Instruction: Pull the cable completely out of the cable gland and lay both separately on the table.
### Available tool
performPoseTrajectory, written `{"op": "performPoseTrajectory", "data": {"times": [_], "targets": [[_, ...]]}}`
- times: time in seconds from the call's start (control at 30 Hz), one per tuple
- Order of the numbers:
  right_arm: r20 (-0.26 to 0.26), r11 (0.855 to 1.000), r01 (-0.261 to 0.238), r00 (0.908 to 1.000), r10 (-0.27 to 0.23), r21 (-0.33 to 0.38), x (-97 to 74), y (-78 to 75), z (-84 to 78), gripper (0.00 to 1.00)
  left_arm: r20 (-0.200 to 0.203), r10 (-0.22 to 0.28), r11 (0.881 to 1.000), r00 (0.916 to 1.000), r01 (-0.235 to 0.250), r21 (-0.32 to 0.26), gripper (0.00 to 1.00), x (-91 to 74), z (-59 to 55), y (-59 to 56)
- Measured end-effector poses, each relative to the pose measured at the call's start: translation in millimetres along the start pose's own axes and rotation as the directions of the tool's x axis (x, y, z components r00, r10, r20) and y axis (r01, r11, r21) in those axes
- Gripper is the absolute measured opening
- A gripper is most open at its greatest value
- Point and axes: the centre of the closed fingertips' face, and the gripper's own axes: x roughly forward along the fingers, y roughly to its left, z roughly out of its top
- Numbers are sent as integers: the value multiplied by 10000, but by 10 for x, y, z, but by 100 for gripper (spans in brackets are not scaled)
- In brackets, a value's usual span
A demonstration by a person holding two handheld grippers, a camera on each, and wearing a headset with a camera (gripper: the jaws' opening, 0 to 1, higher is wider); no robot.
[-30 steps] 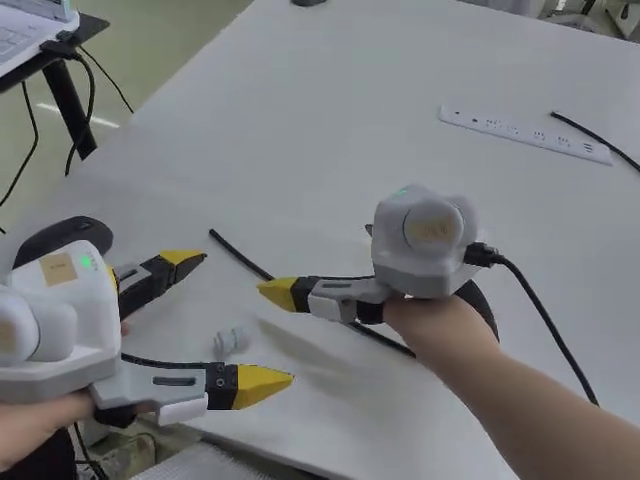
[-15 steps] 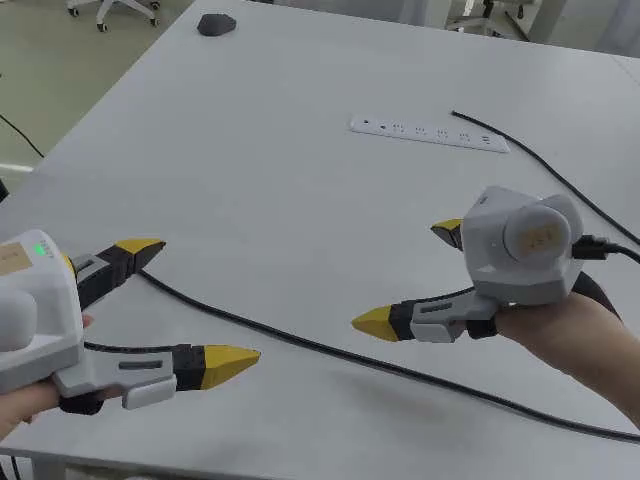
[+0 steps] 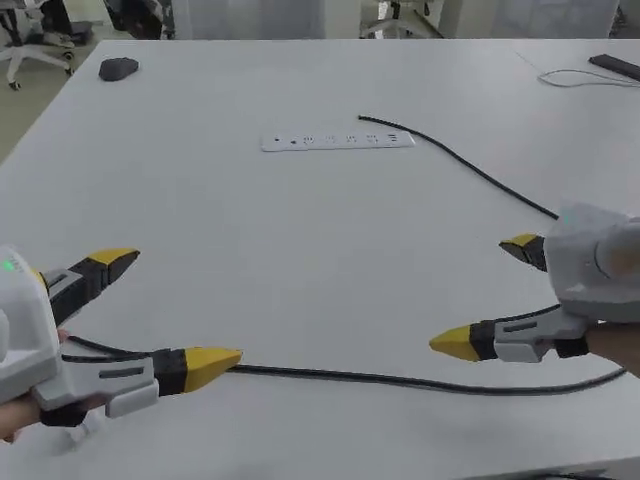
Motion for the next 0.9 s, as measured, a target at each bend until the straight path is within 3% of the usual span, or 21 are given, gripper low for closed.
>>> {"op": "performPoseTrajectory", "data": {"times": [0.1, 0.23, 0.4, 0.57, 0.9], "targets": [[73, 9996, 216, 9997, -218, 203, -98, -91, -56, 99, -65, -41, 9999, 10000, 42, 143, 99, 45, 40, -28], [481, 9920, 464, 9975, -524, 1175, -187, -153, -33, 99, -104, -52, 9998, 9999, 54, 214, 99, 89, 76, -55], [436, 9797, 418, 9977, -513, 1962, -216, -120, -99, 99, -278, 133, 9989, 9995, -121, 442, 99, 79, 73, -42], [325, 9814, 433, 9982, -503, 1873, -216, -111, -131, 99, -311, 310, 9989, 9990, -299, 364, 99, 66, 87, 7], [68, 9844, 14, 10000, -26, 1759, -152, -58, -125, 99, -861, 43, 9998, 9963, -25, 211, 99, 144, -24, -51]]}}
